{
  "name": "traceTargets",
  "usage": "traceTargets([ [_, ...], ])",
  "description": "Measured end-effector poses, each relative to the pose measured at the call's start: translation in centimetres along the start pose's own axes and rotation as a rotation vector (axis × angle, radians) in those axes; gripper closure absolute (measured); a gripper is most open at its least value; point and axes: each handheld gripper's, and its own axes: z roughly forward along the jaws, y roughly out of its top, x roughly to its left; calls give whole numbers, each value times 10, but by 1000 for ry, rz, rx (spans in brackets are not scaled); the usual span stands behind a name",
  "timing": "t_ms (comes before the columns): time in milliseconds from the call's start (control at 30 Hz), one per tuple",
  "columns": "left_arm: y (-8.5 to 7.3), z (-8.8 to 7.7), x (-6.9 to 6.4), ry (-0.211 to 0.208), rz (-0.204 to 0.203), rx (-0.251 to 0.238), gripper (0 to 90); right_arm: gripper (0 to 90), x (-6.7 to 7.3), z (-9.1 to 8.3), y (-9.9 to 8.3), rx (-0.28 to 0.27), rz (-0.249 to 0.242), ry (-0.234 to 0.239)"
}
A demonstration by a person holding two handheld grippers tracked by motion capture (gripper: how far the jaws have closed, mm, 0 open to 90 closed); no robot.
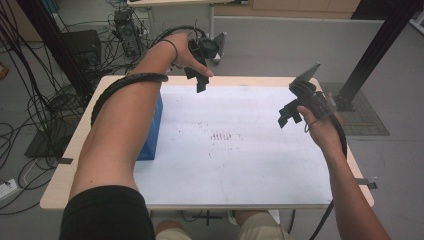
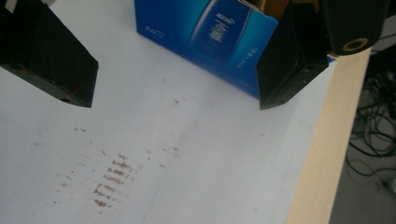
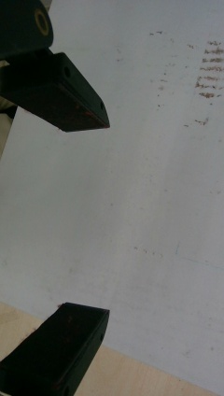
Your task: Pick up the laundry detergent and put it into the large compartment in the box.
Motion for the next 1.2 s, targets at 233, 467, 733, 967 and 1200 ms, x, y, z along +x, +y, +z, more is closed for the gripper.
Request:
traceTargets([
  [233, 1, 1, -7, 21, 106, 5, 141, 79, 1, 0, 0, 0, 1, 1],
  [467, -1, 1, -6, 14, 123, 7, 140, 78, 2, 0, 0, -1, -3, 1],
  [733, -2, 1, -6, 14, 125, 7, 139, 78, 4, 0, 1, 0, 1, 3],
  [967, -2, 1, -7, 19, 123, 10, 139, 78, 3, 1, 1, 4, 2, 4],
  [1200, -2, 2, -8, 21, 125, 8, 139, 78, 3, 2, 1, 3, -2, 5],
])
